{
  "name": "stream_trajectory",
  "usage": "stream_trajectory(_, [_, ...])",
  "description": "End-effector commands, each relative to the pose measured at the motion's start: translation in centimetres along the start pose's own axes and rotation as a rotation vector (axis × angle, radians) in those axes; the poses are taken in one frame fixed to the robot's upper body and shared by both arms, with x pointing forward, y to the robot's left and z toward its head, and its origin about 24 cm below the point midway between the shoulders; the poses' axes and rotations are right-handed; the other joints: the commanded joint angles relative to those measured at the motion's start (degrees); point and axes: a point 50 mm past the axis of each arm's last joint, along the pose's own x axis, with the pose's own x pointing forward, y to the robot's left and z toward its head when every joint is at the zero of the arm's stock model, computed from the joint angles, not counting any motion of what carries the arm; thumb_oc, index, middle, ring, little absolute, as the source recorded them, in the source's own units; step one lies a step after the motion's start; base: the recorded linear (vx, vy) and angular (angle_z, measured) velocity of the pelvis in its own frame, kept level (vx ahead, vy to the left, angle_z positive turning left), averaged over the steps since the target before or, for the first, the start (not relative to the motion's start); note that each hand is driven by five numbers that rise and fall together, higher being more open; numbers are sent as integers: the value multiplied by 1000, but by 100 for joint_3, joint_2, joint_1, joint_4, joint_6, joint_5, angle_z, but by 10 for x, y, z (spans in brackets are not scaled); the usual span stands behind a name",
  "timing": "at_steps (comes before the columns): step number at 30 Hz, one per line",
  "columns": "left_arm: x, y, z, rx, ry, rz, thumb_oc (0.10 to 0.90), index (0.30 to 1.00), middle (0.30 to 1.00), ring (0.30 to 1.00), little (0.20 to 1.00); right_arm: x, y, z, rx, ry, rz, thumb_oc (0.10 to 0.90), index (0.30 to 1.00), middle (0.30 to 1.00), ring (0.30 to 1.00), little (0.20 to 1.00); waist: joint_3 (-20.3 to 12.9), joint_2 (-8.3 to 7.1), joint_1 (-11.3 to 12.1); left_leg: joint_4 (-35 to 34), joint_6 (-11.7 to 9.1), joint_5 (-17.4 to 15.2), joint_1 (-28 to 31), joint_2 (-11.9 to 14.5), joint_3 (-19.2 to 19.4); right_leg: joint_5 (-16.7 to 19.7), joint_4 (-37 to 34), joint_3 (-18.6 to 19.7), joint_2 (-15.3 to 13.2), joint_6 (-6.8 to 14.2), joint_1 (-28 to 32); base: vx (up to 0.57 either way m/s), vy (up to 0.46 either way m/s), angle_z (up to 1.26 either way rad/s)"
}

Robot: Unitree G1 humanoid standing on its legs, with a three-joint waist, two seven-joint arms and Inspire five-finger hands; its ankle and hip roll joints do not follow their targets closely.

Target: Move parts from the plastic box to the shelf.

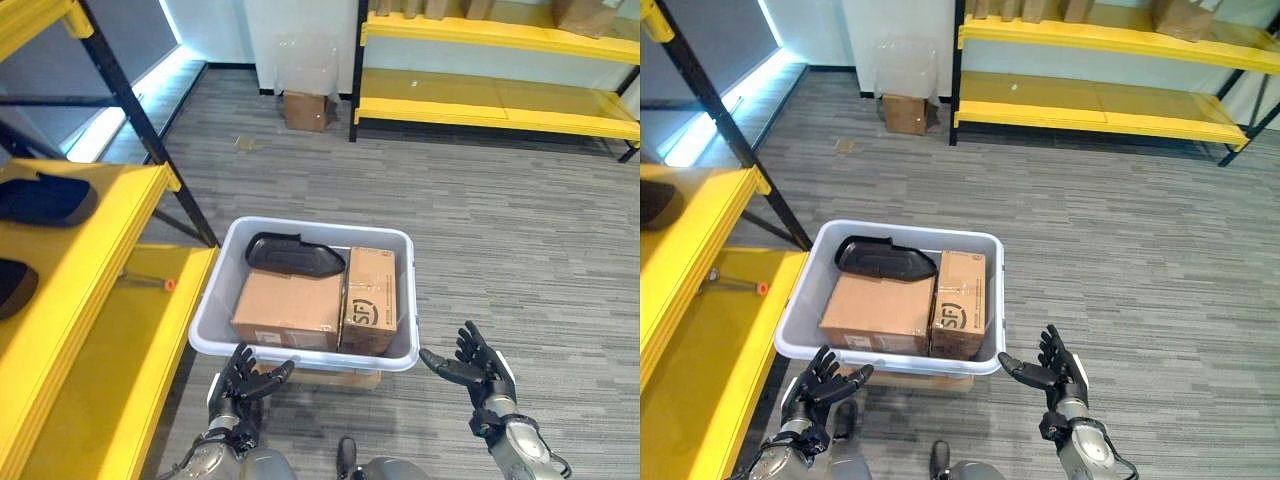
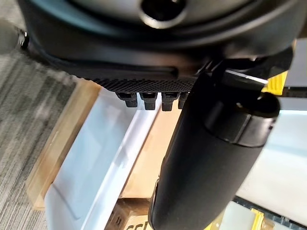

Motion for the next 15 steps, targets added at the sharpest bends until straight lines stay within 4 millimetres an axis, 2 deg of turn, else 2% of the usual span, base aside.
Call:
stream_trajectory(1, [2,-10,53,40,-244,-97,900,1000,1000,1000,1000,2,6,37,-44,-181,67,900,1000,1000,1000,1000,-91,-96,-9,142,40,-350,281,-225,390,-55,-391,154,-1447,1050,598,98,403,-11])
stream_trajectory(2, [2,-8,55,66,-247,-102,900,1000,1000,1000,1000,2,11,34,-30,-170,79,900,1000,1000,1000,1000,-114,-143,-42,261,111,-489,233,-339,527,63,-447,218,-1608,1140,523,44,265,0])
stream_trajectory(3, [1,-8,55,66,-247,-102,900,1000,1000,1000,1000,2,11,33,-30,-170,80,900,1000,1000,1000,1000,-119,-148,-37,268,114,-494,228,-343,534,65,-449,224,-1613,1143,518,20,280,-4])
stream_trajectory(5, [3,-6,59,78,-258,-95,900,1000,1000,1000,1000,3,18,33,-21,-171,103,900,1000,1000,1000,1000,-116,-195,-29,449,236,-681,137,-501,623,227,-519,254,-1822,1256,437,4,232,-14])
stream_trajectory(9, [4,-5,65,87,-278,-85,900,1000,1000,1000,1000,5,24,34,-32,-170,131,900,1000,1000,1000,1000,-98,-279,-17,679,354,-861,-5,-648,750,505,-591,295,-2015,1367,274,-29,179,-33])
stream_trajectory(10, [6,-5,70,84,-296,-72,900,1000,1000,1000,1000,9,30,36,-34,-175,146,900,1000,1000,1000,1000,-85,-344,11,813,453,-1004,-90,-746,844,768,-617,295,-2167,1447,138,-32,134,-38])
stream_trajectory(15, [9,-8,73,80,-306,-72,900,1000,1000,1000,1000,11,35,37,-27,-180,160,900,1000,1000,1000,1000,-66,-417,21,964,536,-1120,-171,-821,885,968,-657,272,-2249,1506,73,-20,73,-14])
